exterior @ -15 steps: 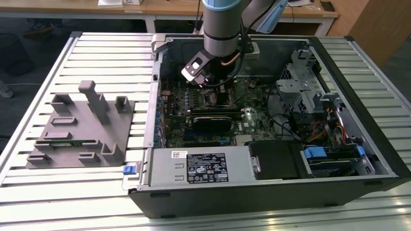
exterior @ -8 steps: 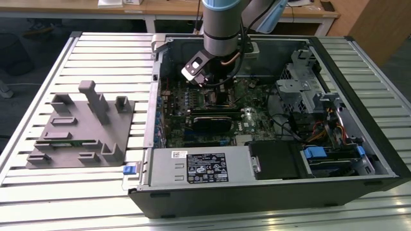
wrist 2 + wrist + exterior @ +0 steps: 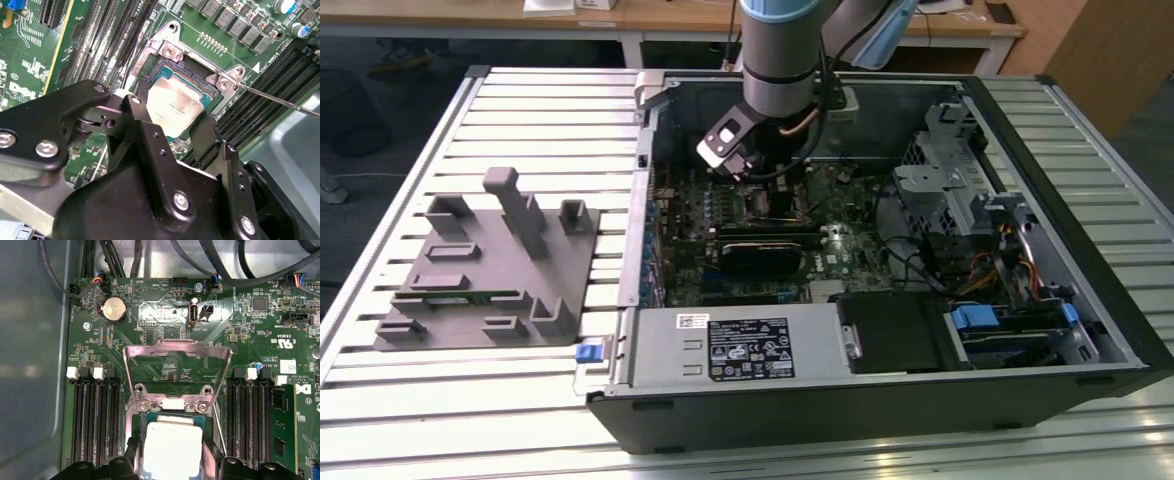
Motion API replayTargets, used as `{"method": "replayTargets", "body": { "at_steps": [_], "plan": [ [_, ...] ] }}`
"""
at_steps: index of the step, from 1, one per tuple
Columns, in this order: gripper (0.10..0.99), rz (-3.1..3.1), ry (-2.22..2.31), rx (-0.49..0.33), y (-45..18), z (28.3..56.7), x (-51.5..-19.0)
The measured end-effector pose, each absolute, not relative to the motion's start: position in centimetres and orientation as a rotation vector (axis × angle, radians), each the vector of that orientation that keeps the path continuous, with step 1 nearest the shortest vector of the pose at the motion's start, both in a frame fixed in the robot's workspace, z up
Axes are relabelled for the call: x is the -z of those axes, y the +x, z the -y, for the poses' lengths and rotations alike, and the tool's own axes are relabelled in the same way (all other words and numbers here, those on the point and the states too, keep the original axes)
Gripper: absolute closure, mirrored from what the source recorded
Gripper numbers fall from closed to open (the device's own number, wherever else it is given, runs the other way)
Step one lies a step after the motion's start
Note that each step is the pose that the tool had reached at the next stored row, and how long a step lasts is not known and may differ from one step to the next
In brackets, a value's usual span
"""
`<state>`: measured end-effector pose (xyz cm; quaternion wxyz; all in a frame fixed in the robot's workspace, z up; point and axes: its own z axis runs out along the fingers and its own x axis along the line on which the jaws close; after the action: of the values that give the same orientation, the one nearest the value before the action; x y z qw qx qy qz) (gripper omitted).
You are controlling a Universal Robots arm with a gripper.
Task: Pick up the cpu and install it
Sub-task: 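Place the cpu into insertion slot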
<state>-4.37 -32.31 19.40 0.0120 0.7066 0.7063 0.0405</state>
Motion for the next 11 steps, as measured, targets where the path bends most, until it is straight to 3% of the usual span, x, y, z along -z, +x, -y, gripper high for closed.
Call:
{"method": "replayTargets", "body": {
  "at_steps": [11],
  "plan": [
    [0.486,-2.202,2.203,-0.125,-4.37,32.34,-19.36]
  ]
}}
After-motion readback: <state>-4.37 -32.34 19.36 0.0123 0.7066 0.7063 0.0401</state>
